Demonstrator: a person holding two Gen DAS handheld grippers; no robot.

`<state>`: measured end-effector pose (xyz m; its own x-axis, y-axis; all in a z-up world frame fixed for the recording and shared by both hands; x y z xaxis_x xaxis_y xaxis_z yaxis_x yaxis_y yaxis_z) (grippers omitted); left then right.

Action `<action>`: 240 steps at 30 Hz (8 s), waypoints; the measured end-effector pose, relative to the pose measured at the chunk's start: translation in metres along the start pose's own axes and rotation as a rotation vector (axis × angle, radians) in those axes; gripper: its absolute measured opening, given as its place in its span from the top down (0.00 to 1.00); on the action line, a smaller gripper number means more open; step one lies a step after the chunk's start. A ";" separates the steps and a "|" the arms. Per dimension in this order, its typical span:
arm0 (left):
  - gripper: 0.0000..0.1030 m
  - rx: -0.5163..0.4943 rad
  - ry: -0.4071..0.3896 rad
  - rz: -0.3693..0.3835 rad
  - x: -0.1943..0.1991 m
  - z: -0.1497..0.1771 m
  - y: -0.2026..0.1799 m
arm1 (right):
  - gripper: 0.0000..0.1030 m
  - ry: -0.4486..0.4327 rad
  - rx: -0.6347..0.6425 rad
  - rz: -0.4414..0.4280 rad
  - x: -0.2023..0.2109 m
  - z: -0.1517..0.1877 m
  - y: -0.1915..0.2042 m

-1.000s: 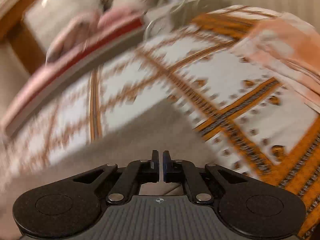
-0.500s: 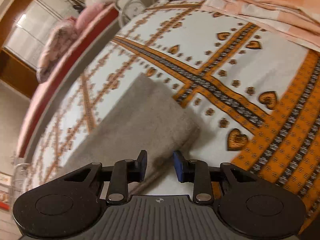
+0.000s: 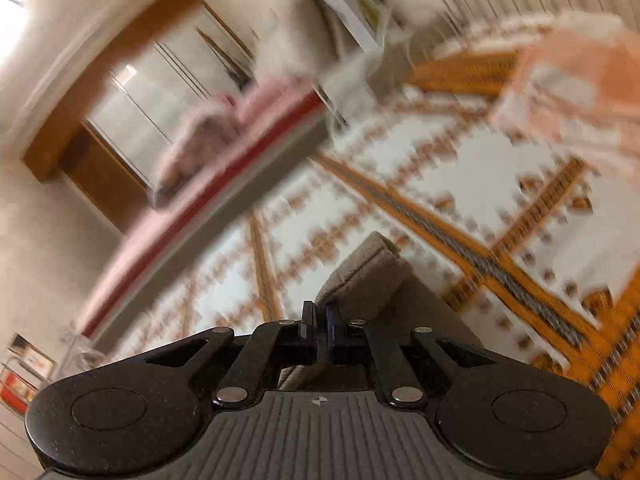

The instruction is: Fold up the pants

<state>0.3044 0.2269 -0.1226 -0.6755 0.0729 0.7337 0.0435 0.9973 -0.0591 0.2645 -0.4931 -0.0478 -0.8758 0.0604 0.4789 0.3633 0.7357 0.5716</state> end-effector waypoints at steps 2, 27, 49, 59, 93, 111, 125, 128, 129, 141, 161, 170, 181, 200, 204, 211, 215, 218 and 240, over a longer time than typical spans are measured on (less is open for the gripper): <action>0.12 -0.004 0.001 0.003 0.000 0.001 0.000 | 0.95 0.123 -0.025 0.118 -0.025 0.017 -0.023; 0.08 -0.019 0.017 0.000 -0.003 0.003 -0.004 | 0.75 0.297 -0.322 0.182 -0.026 0.040 -0.075; 0.06 -0.040 0.022 0.015 -0.005 0.007 -0.005 | 0.89 0.243 -0.260 0.203 -0.045 0.028 -0.078; 0.09 0.093 -0.138 0.151 0.025 -0.029 -0.095 | 0.78 0.250 -0.238 0.185 -0.035 0.027 -0.069; 0.06 -0.076 0.033 0.027 -0.062 0.018 -0.429 | 0.66 0.313 -0.275 0.132 -0.048 0.040 -0.066; 0.19 0.116 -0.127 -0.287 0.056 -0.022 -0.005 | 0.92 0.182 0.472 -0.202 -0.036 0.171 0.263; 0.14 0.412 -0.172 -0.156 0.066 -0.004 0.079 | 0.82 0.312 0.680 -0.322 -0.032 0.340 0.338; 0.14 0.452 -0.108 -0.137 0.053 0.008 0.085 | 0.82 0.439 0.671 -0.266 -0.054 0.353 0.332; 0.15 0.471 -0.088 -0.132 0.050 0.013 0.086 | 0.82 0.437 0.678 -0.282 -0.051 0.346 0.335; 0.23 0.620 -0.037 0.043 0.013 0.032 0.107 | 0.78 0.333 0.628 -0.269 -0.034 0.250 0.287; 0.41 0.385 -0.075 -0.004 -0.004 0.003 0.094 | 0.59 0.289 0.581 -0.233 -0.042 0.247 0.263; 0.34 0.392 -0.069 -0.013 0.002 0.005 0.095 | 0.57 0.367 0.588 -0.161 -0.072 0.231 0.254; 0.26 0.382 -0.039 -0.021 -0.003 0.009 0.093 | 0.92 0.238 0.548 -0.044 -0.111 0.150 0.234; 0.23 0.334 -0.081 -0.126 0.027 0.001 0.089 | 0.89 0.326 0.512 -0.074 -0.112 0.144 0.207; 0.21 0.306 -0.143 -0.123 0.048 -0.008 0.079 | 0.88 0.329 0.617 -0.158 -0.071 0.149 0.207; 0.26 0.164 0.035 -0.163 0.013 0.006 0.053 | 0.73 0.479 0.826 -0.091 -0.048 0.207 0.181; 0.20 0.128 -0.021 -0.191 0.020 -0.003 0.047 | 0.67 0.452 0.769 -0.168 -0.029 0.207 0.192; 0.20 0.165 0.050 -0.194 0.007 0.007 0.054 | 0.60 0.508 0.847 -0.104 -0.038 0.229 0.182; 0.09 0.277 0.003 -0.167 0.002 0.003 0.087 | 0.44 0.366 0.864 -0.378 -0.128 0.301 0.397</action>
<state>0.3052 0.3135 -0.1284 -0.6542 -0.0909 0.7509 -0.2703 0.9553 -0.1198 0.4247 -0.0060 -0.0825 -0.6816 -0.3814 0.6245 -0.3989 0.9091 0.1198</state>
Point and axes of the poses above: each gripper's, at about its wrist camera, not at the fingertips, and x roughly against the way its jaws point, y to its left, z to its underside, the point moved 10 cm from there along -x, roughly the way its jaws point, and after that the axes turned 7 degrees about z, right-handed, at the moved point
